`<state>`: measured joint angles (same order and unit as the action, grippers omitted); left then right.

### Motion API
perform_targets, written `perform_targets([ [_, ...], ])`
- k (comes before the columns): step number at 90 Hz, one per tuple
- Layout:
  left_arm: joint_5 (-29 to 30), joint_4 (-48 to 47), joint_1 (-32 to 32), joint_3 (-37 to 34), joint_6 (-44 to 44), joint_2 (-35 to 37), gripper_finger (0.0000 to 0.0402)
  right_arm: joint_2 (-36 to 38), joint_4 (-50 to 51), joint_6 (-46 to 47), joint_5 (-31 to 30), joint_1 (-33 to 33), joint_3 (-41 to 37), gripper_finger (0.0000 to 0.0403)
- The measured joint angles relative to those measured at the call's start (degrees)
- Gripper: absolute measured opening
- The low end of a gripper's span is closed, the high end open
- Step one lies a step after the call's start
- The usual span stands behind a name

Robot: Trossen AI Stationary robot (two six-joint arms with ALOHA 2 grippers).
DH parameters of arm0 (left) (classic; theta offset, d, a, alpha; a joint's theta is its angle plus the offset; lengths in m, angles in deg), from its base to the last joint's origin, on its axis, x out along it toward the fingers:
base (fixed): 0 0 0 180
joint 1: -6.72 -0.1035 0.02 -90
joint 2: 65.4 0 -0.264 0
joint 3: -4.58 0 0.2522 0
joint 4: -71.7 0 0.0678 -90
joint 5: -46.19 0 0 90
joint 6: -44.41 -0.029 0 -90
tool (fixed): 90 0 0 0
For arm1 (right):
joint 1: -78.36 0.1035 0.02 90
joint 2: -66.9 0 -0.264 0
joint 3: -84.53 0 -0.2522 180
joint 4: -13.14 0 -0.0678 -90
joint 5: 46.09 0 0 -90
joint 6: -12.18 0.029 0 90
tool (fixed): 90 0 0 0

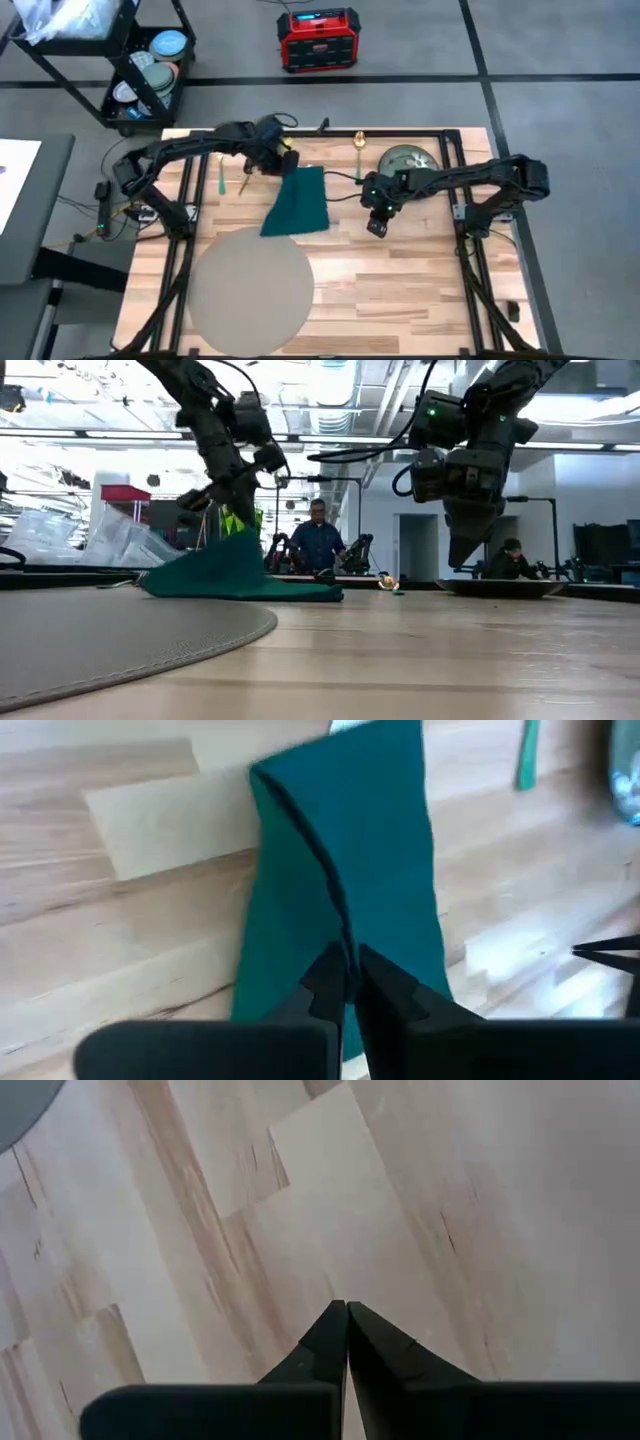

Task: Set table place
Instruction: Fold the green napkin

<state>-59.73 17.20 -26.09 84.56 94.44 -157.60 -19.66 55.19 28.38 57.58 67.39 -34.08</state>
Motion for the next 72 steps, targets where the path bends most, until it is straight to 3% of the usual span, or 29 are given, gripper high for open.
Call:
perform_targets([
  [15, -2.3, 7.1, 1.4, 0.0, 3.2, -6.0, 0.0, 0.0, 0.7, -0.3, 0.0, -0.4, 0.0, 0.0],
  [28, -4.4, 14.4, 1.7, 0.0, 7.9, -6.7, 0.0, 0.0, 1.5, -1.1, 0.0, -0.5, 0.0, 0.0],
  [48, -4.4, 23.4, 1.4, 0.0, 14.8, -7.2, 0.0, 0.0, 1.6, -1.3, 0.0, -0.4, 0.0, 0.0],
  [72, -0.6, 25.7, 1.4, 0.0, 17.8, -7.3, 0.0, 0.0, 1.2, -1.3, -0.1, -0.4, 0.0, 0.0],
])
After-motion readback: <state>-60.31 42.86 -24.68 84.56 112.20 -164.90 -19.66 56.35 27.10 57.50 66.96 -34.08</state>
